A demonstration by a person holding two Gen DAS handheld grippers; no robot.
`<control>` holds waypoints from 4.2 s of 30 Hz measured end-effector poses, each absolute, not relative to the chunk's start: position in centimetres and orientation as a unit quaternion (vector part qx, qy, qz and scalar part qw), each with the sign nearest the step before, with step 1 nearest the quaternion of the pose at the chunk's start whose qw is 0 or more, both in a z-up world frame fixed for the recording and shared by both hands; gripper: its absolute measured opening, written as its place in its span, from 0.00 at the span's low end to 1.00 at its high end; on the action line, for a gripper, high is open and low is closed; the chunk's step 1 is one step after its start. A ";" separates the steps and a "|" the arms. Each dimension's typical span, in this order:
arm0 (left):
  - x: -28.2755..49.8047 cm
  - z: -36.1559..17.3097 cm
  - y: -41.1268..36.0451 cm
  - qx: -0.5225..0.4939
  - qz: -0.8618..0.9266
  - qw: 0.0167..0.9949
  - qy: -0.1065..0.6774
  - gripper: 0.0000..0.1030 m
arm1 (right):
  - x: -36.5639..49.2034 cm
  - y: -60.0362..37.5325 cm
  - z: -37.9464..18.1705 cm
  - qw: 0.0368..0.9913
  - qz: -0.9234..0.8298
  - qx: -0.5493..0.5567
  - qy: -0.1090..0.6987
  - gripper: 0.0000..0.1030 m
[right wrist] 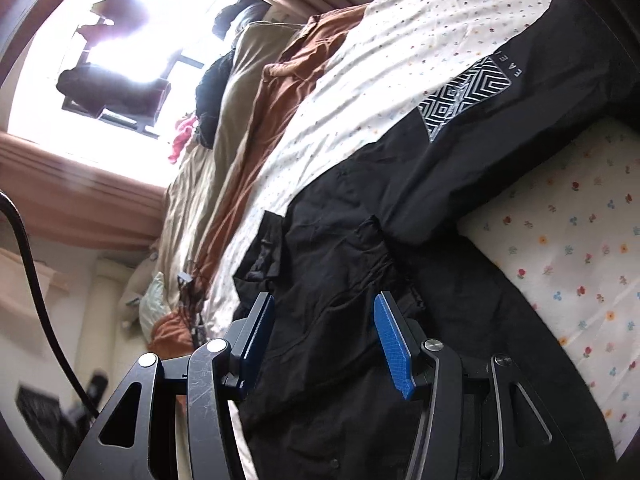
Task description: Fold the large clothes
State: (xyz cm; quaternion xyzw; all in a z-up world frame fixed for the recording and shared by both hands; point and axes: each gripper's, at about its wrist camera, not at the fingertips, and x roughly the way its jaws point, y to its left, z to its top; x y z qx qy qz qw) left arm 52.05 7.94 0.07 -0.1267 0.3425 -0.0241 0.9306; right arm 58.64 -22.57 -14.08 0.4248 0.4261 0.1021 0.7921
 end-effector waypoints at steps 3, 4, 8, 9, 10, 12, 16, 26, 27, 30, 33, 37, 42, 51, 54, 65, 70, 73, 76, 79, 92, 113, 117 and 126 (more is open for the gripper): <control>49.5 -0.9 10.0 -0.137 -0.001 0.931 0.340 0.77 | 58.4 -22.5 -14.2 0.788 0.107 0.422 0.436 0.51; 48.5 -1.3 10.9 -0.142 0.011 0.930 0.339 0.77 | 58.3 -22.5 -14.3 0.787 0.113 0.419 0.439 0.51; 46.2 -3.0 13.5 -0.160 0.041 0.926 0.340 0.77 | 58.4 -21.9 -14.0 0.802 0.122 0.377 0.447 0.51; 45.6 -3.7 14.3 -0.160 0.053 0.924 0.343 0.77 | 58.5 -21.7 -14.1 0.807 0.120 0.362 0.450 0.51; 45.3 -4.3 14.9 -0.163 0.060 0.923 0.344 0.77 | 58.6 -21.6 -14.2 0.810 0.116 0.352 0.455 0.51; 44.7 -5.6 16.3 -0.173 0.066 0.920 0.347 0.77 | 58.9 -21.4 -14.7 0.813 0.115 0.329 0.467 0.51; 44.4 -8.0 19.3 -0.181 0.083 0.915 0.351 0.77 | 59.5 -20.8 -16.6 0.810 0.121 0.297 0.491 0.51; 44.7 -14.1 26.3 -0.227 0.141 0.880 0.394 0.64 | 61.9 -19.9 -22.1 0.784 0.121 0.285 0.538 0.51; 45.0 -14.7 26.7 -0.232 0.144 0.875 0.399 0.62 | 62.1 -19.8 -22.4 0.783 0.120 0.287 0.538 0.51; 45.7 -16.2 27.4 -0.235 0.147 0.867 0.414 0.57 | 62.7 -19.3 -22.6 0.789 0.124 0.287 0.528 0.44; 46.4 -17.4 27.7 -0.234 0.145 0.862 0.426 0.56 | 63.4 -19.2 -22.7 0.800 0.122 0.276 0.518 0.25; 47.4 -19.0 27.6 -0.226 0.144 0.854 0.446 0.56 | 64.8 -19.7 -23.1 0.801 0.128 0.288 0.509 0.13; 47.9 -20.6 27.5 -0.219 0.149 0.843 0.468 0.56 | 66.1 -19.7 -23.0 0.811 0.132 0.285 0.495 0.13; 47.8 -20.1 27.4 -0.215 0.163 0.842 0.467 0.57 | 65.9 -20.5 -20.7 0.826 0.120 0.263 0.483 0.40; 47.5 -19.0 27.3 -0.227 0.163 0.847 0.453 0.59 | 64.1 -22.3 -18.5 0.844 0.103 0.268 0.452 0.60; 46.3 -15.1 24.9 -0.254 0.135 0.869 0.402 0.84 | 59.0 -30.9 -15.0 0.854 0.017 0.338 0.395 0.60; 46.0 -14.3 23.3 -0.247 0.118 0.877 0.395 0.84 | 56.6 -34.8 -14.5 0.850 -0.016 0.381 0.363 0.60; 45.9 -14.0 22.8 -0.243 0.114 0.880 0.393 0.84 | 55.3 -37.5 -14.4 0.849 -0.041 0.405 0.336 0.60; 45.6 -13.9 22.6 -0.243 0.114 0.881 0.389 0.84 | 54.3 -40.0 -14.6 0.842 -0.061 0.435 0.312 0.60; 45.5 -13.9 22.6 -0.246 0.115 0.881 0.388 0.84 | 53.9 -41.7 -15.5 0.832 -0.079 0.454 0.308 0.60; 45.7 -14.5 22.9 -0.245 0.127 0.877 0.394 0.84 | 55.4 -44.7 -19.5 0.805 -0.091 0.496 0.311 0.42; 45.0 -13.6 23.0 -0.270 0.124 0.876 0.379 0.84 | 54.8 -35.8 -8.2 0.898 0.045 0.390 0.199 0.04; 44.4 -12.8 23.7 -0.282 0.122 0.878 0.368 0.84 | 55.0 -31.4 -6.4 0.905 0.094 0.367 0.192 0.04; 43.4 -11.8 25.8 -0.314 0.129 0.874 0.347 0.84 | 57.1 -21.1 -5.3 0.913 0.170 0.299 0.218 0.04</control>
